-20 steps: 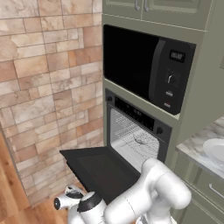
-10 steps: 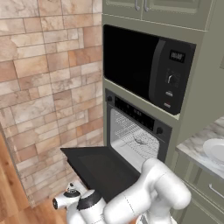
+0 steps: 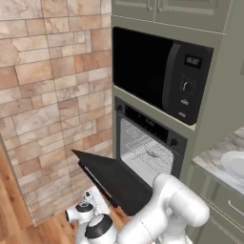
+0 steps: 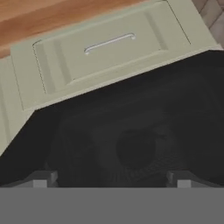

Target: Place the fish on the bottom rack of the oven, and slide the tray back inside. Close the oven door.

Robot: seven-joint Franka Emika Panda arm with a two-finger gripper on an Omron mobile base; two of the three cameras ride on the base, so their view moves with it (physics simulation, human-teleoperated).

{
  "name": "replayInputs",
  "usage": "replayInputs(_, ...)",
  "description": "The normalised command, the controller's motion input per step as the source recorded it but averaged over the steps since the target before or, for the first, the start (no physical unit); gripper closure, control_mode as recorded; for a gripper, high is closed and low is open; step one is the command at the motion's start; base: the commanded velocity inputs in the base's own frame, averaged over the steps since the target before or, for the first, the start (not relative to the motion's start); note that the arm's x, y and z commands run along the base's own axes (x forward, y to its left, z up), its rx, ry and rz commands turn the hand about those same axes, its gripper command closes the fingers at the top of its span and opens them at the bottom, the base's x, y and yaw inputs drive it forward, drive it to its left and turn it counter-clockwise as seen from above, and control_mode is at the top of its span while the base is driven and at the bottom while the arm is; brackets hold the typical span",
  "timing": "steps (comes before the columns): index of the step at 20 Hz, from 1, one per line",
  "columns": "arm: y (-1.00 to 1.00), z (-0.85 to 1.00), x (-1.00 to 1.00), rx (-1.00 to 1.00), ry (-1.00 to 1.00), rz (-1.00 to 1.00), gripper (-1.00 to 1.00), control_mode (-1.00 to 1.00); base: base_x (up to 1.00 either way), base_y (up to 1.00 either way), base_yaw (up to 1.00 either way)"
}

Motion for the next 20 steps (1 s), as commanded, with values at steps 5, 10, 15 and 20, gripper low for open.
replayInputs(5,-0.99,0.52,0.18,-0.21,-0.09,-0.33,-1.00,-1.00,0.00,0.00,0.00)
replayInputs(10,-0.99,0.76,0.27,-0.15,-0.07,-0.25,-1.00,-1.00,0.00,0.00,0.00)
replayInputs(15,-1.00,0.70,0.24,-0.04,-0.02,-0.18,-1.00,-1.00,0.00,0.00,0.00)
replayInputs(20,-1.00,0.65,0.38,0.02,0.10,-0.04,-1.00,-1.00,0.00,0.00,0.00)
